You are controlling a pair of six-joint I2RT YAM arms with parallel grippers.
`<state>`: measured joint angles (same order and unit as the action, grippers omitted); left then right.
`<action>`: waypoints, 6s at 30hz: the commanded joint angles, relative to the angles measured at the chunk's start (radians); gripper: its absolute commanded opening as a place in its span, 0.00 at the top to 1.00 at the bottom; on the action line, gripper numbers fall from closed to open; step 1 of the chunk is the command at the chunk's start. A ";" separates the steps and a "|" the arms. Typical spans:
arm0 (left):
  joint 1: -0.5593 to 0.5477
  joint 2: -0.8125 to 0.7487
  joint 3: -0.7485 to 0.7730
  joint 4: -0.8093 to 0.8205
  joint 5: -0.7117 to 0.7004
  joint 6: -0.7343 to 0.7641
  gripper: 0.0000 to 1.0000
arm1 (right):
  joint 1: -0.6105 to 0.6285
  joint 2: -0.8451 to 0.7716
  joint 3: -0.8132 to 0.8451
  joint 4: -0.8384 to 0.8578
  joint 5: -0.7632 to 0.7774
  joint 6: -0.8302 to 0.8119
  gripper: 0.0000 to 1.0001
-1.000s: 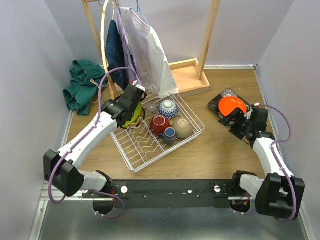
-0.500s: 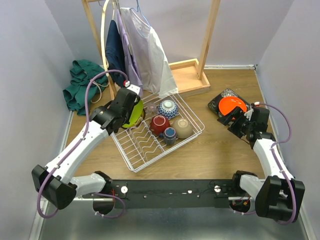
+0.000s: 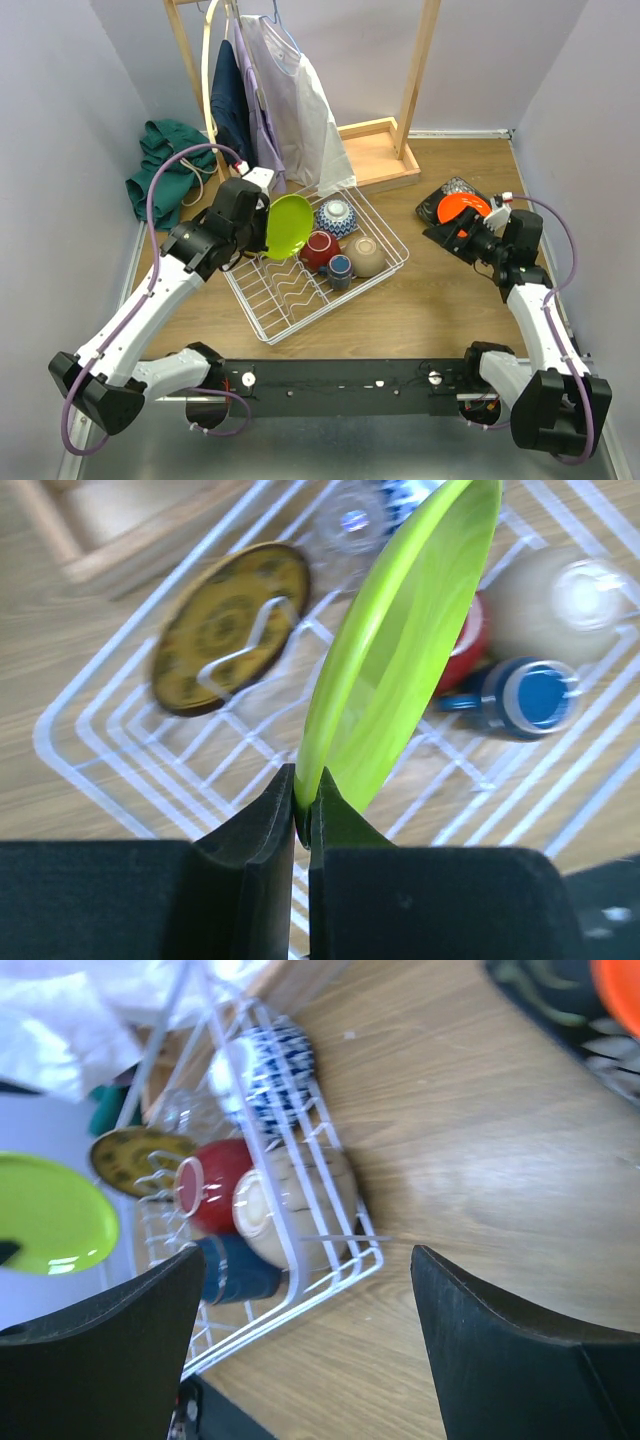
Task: Unload the mixed dishes from the dish rack
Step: Pick up the plate from the dish rack, then place the plate at the center of the board, then pick up the plate from the dish rack.
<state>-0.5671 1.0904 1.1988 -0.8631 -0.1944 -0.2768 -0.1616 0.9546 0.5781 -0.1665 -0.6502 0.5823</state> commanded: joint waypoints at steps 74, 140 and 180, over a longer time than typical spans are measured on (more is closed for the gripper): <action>0.325 -0.202 -0.179 0.101 0.069 0.017 0.01 | -0.222 0.433 0.359 -0.031 0.303 0.180 0.99; 0.101 0.272 0.044 0.118 -0.154 0.501 0.07 | 0.010 0.055 0.094 -0.185 0.320 -0.070 0.09; 0.082 0.485 0.211 -0.013 -0.036 0.558 0.91 | 0.132 0.124 0.108 -0.172 0.336 -0.101 0.09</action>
<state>-0.4477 1.6344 1.3785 -0.8597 -0.2157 0.3298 -0.0380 1.0870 0.6834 -0.3454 -0.3141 0.4957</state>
